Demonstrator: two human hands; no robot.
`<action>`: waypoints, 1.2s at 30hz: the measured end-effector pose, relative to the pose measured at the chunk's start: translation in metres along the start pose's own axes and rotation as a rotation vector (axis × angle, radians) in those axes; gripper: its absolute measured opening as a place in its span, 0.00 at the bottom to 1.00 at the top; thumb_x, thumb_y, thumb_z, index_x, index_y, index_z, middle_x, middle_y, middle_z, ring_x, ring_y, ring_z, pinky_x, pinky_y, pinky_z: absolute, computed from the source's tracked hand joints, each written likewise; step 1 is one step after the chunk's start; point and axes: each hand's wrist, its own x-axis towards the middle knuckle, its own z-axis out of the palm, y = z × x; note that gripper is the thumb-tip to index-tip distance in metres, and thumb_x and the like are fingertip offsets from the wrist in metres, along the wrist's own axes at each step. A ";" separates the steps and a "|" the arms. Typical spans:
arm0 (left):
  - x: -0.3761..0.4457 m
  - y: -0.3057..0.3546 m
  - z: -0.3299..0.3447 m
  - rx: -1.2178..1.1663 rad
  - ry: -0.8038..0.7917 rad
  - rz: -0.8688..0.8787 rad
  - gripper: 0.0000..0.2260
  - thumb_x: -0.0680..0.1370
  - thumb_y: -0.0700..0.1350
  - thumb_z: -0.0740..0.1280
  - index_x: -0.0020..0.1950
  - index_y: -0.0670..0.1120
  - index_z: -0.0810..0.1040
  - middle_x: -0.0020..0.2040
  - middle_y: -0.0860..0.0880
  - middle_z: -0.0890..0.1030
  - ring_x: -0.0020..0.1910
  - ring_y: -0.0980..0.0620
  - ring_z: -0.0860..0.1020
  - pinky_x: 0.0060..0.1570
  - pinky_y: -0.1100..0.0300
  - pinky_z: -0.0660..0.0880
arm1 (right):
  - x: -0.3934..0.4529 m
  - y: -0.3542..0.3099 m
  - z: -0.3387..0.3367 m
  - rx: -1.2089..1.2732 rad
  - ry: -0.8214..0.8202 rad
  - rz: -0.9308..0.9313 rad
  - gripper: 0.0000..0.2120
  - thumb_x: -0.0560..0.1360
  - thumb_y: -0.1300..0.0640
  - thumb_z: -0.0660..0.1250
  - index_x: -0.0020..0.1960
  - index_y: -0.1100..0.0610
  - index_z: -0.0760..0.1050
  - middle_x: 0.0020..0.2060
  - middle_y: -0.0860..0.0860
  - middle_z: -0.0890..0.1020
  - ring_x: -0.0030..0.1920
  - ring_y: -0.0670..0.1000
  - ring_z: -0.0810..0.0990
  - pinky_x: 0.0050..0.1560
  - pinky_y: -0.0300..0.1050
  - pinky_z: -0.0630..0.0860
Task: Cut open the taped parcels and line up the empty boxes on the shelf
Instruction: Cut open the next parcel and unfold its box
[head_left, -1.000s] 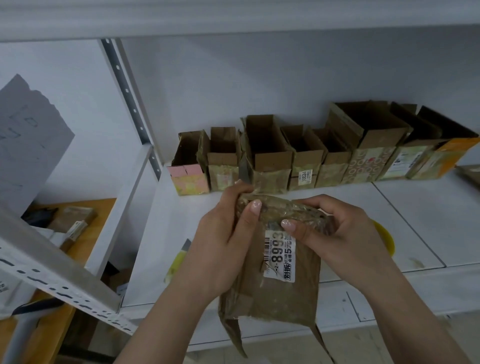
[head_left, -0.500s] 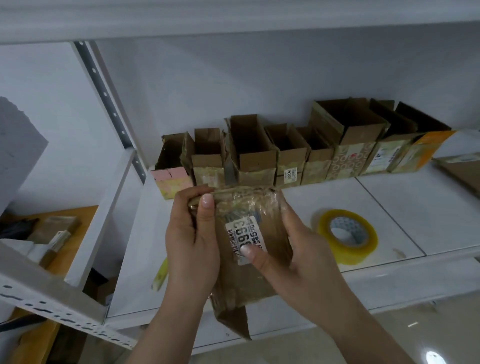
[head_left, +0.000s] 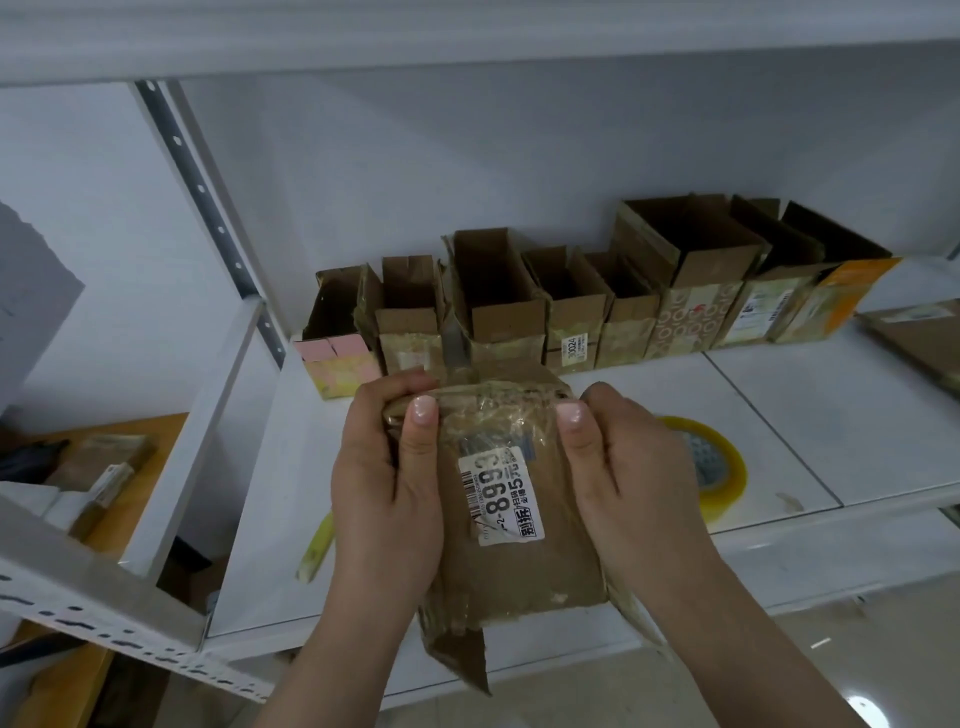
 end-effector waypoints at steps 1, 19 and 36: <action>-0.001 0.000 0.001 0.005 0.002 0.006 0.13 0.78 0.52 0.57 0.57 0.49 0.75 0.45 0.61 0.81 0.46 0.66 0.79 0.39 0.75 0.72 | 0.001 0.000 0.000 -0.082 0.044 -0.062 0.27 0.81 0.34 0.42 0.35 0.51 0.62 0.25 0.48 0.68 0.27 0.49 0.68 0.27 0.43 0.61; -0.005 -0.010 -0.001 0.111 -0.063 0.106 0.13 0.78 0.60 0.56 0.57 0.59 0.73 0.57 0.55 0.78 0.57 0.59 0.77 0.52 0.69 0.73 | 0.016 0.009 0.002 -0.193 0.282 -0.341 0.27 0.84 0.44 0.53 0.28 0.55 0.63 0.27 0.44 0.59 0.28 0.48 0.56 0.35 0.41 0.58; 0.002 -0.021 -0.011 0.056 -0.204 0.278 0.13 0.81 0.59 0.58 0.58 0.54 0.74 0.60 0.56 0.77 0.63 0.51 0.76 0.59 0.60 0.74 | 0.003 0.010 0.006 0.149 0.007 -0.461 0.18 0.81 0.49 0.61 0.58 0.61 0.81 0.56 0.52 0.83 0.66 0.50 0.77 0.59 0.55 0.75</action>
